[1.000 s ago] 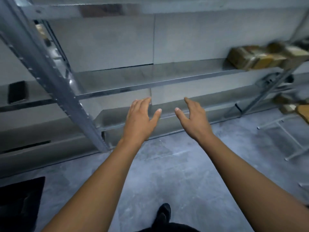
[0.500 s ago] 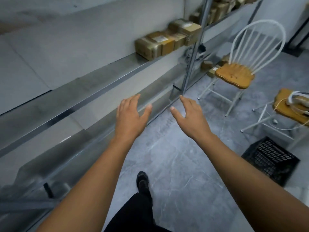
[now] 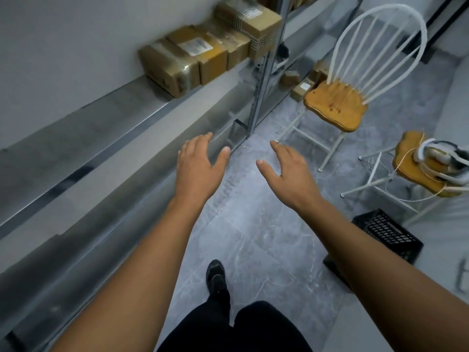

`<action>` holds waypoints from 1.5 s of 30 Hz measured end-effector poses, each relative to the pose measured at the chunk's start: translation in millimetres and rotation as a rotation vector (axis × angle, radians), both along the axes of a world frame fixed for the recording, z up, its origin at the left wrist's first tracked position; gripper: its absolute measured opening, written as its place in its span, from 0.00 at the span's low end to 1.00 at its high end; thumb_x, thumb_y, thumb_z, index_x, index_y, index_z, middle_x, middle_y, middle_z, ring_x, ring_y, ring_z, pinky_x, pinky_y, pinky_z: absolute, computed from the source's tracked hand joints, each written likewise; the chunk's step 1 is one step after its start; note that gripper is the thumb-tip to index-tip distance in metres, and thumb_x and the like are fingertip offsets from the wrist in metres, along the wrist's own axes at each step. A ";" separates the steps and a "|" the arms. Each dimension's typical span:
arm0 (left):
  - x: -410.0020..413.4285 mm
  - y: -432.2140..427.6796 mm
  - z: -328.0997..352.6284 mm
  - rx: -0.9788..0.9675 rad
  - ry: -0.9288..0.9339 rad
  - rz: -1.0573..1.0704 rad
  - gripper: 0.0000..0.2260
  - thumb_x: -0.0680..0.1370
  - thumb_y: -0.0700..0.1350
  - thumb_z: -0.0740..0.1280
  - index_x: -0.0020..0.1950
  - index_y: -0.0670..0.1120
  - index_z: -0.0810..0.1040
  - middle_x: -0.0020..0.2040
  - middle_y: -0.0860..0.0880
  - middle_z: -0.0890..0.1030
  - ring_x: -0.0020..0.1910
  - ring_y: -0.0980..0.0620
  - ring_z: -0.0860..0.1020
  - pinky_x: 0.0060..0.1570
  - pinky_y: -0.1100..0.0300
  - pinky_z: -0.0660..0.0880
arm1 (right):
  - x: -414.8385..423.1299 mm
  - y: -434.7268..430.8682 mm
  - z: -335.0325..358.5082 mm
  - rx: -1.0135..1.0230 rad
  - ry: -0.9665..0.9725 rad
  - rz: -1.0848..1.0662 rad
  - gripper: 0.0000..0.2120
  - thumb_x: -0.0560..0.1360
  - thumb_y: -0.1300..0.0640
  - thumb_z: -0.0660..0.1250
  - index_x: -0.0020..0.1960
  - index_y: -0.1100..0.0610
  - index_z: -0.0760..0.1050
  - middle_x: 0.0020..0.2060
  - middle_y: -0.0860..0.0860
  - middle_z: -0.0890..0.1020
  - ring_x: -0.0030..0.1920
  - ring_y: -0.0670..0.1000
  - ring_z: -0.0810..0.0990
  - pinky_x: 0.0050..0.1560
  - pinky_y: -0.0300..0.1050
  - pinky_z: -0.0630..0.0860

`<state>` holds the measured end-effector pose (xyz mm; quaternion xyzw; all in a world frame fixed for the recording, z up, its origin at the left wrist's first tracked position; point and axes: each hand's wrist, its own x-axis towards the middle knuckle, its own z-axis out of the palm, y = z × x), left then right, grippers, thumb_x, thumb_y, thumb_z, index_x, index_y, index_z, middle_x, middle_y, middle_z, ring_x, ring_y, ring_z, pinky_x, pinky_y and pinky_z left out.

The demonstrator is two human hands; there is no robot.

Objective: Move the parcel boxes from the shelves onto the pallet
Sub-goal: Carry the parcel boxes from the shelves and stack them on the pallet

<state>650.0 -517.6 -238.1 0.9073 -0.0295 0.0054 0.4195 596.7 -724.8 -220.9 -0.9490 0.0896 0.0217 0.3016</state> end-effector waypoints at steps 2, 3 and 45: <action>25.3 -7.4 3.7 0.019 -0.019 0.002 0.27 0.83 0.58 0.64 0.79 0.45 0.69 0.76 0.44 0.71 0.78 0.45 0.66 0.77 0.42 0.62 | 30.1 -4.4 3.9 0.023 -0.023 0.003 0.34 0.84 0.36 0.59 0.84 0.50 0.59 0.80 0.51 0.66 0.81 0.54 0.61 0.77 0.53 0.61; 37.0 -10.7 5.0 0.026 -0.027 0.007 0.27 0.83 0.58 0.64 0.79 0.45 0.70 0.76 0.44 0.71 0.77 0.45 0.66 0.77 0.42 0.63 | 44.4 -5.3 4.8 0.037 -0.032 0.009 0.34 0.84 0.36 0.59 0.84 0.50 0.60 0.80 0.51 0.66 0.81 0.54 0.61 0.77 0.52 0.60; 261.6 -14.7 -75.7 -0.254 0.006 0.774 0.27 0.80 0.54 0.73 0.75 0.49 0.68 0.66 0.53 0.79 0.59 0.55 0.80 0.56 0.65 0.75 | 407.0 53.5 -23.8 0.315 0.146 0.693 0.33 0.82 0.35 0.61 0.81 0.48 0.62 0.73 0.50 0.66 0.70 0.51 0.71 0.67 0.47 0.68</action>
